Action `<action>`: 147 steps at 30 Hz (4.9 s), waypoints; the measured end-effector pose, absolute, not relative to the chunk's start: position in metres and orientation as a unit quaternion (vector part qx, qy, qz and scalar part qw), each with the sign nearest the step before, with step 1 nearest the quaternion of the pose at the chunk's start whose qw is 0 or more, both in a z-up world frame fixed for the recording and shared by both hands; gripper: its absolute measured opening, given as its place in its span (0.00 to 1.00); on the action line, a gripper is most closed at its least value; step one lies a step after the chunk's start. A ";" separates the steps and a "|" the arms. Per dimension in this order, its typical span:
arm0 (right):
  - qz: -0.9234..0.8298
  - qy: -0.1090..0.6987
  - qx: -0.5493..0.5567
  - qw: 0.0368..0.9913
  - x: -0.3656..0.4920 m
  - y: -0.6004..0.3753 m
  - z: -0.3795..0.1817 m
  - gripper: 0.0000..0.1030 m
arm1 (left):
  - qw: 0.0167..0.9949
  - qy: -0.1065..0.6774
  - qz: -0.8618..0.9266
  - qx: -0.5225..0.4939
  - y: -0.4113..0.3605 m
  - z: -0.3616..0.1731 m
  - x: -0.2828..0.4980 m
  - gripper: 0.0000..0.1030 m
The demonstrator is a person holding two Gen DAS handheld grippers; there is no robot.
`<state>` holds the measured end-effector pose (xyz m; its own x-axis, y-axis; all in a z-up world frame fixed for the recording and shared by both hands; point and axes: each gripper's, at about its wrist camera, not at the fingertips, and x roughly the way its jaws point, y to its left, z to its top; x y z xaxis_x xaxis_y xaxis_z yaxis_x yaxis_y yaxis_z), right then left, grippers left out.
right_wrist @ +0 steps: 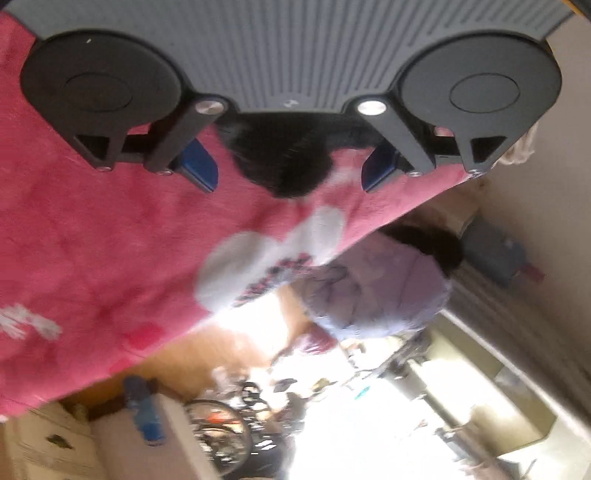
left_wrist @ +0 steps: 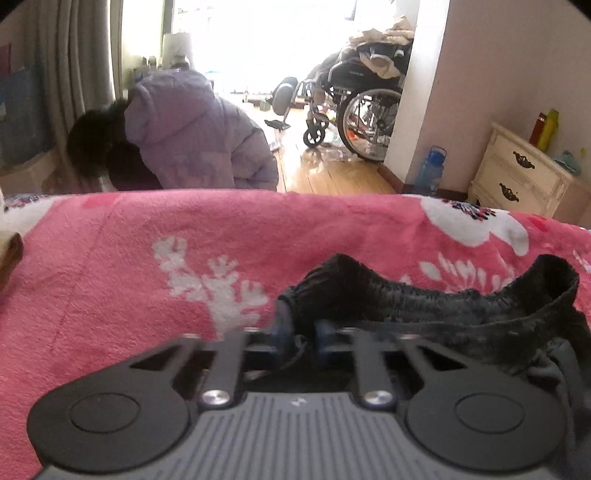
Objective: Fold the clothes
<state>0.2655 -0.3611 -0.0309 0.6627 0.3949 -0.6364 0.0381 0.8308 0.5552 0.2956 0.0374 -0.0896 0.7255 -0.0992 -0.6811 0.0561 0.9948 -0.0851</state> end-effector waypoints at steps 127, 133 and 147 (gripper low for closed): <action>0.044 0.407 0.142 0.901 0.020 -0.399 0.036 0.40 | 0.881 0.399 -0.255 -0.004 0.043 0.057 0.053 0.47; -0.032 0.494 0.119 0.861 -0.015 -0.412 -0.017 0.40 | 0.798 0.412 -0.413 0.153 -0.052 -0.001 -0.033 0.48; -0.013 0.586 0.246 0.772 -0.028 -0.429 -0.081 0.60 | 0.738 0.503 -0.421 0.159 -0.069 -0.062 -0.069 0.45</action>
